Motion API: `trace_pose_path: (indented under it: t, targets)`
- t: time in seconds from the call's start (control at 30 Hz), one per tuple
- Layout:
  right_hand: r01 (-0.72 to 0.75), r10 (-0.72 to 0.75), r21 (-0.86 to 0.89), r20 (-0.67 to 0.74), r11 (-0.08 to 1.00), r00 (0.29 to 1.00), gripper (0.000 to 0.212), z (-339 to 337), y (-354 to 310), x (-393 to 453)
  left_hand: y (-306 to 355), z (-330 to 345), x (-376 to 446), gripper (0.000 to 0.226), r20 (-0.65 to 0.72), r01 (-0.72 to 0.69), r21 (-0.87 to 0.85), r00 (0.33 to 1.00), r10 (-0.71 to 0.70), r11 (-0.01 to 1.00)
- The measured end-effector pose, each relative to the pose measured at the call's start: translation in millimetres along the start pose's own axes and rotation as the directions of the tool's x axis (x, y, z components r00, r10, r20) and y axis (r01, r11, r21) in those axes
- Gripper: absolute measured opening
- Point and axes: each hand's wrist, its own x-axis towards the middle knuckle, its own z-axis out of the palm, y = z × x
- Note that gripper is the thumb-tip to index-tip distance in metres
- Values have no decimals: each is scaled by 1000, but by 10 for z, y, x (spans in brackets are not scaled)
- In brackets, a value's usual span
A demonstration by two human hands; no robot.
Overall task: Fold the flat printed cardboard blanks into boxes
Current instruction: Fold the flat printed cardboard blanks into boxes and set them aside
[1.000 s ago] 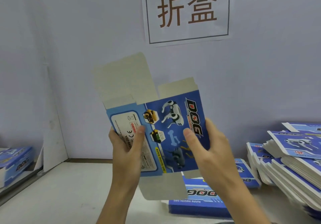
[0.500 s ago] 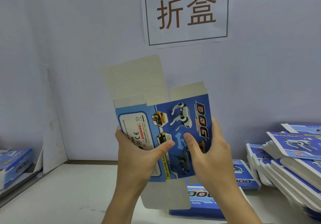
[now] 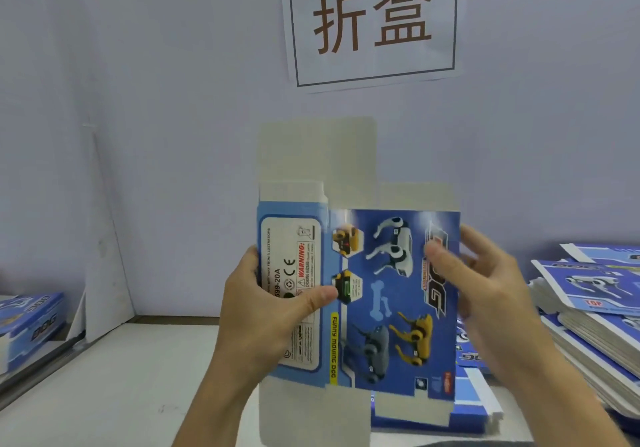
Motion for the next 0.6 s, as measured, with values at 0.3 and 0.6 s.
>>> trace_pose_path:
  t: [0.3, 0.6]
  targets:
    - [132, -45, -537, 172, 833, 984, 22, -97, -660, -100, 210, -51, -20, 64, 174, -229, 201, 965, 195, 953]
    - [153, -70, -736, 142, 660, 987, 21, 137, -397, -53, 222, 73, -138, 128, 342, -244, 180, 924, 172, 953]
